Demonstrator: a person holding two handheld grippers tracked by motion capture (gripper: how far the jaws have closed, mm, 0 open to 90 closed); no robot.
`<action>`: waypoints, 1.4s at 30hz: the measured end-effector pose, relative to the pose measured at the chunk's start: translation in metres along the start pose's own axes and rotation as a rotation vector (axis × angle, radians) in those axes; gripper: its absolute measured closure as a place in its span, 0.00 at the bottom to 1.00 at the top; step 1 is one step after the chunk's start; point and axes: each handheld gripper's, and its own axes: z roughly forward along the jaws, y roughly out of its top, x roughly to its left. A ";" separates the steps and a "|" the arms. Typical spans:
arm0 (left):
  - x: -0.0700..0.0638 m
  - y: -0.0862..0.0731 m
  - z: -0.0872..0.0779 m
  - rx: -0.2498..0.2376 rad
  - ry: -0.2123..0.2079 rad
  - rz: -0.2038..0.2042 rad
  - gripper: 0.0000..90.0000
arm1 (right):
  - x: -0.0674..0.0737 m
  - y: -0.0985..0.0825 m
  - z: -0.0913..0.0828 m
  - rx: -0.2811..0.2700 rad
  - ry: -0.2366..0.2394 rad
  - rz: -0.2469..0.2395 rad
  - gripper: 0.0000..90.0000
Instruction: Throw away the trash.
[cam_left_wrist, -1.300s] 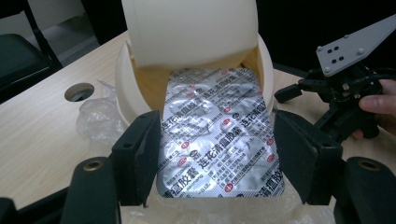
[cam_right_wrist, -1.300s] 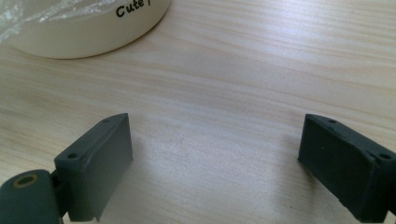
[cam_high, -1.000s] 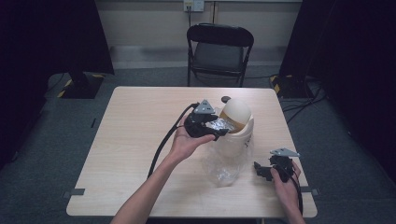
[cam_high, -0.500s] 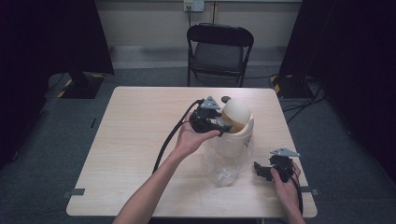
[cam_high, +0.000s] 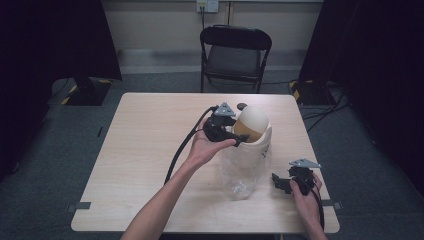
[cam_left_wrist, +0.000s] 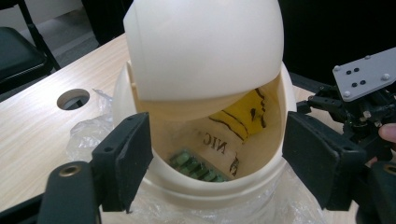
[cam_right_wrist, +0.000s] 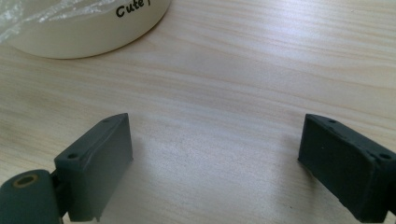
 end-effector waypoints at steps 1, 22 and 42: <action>0.000 0.000 -0.001 -0.003 -0.003 -0.001 0.26 | 0.000 0.000 0.000 0.000 0.000 0.000 0.10; 0.024 -0.025 -0.041 -0.046 0.060 -0.065 0.28 | 0.000 0.000 0.000 0.000 0.000 0.000 0.10; 0.032 -0.054 -0.086 -0.047 0.136 -0.112 0.20 | 0.000 0.000 0.000 0.000 0.000 0.000 0.10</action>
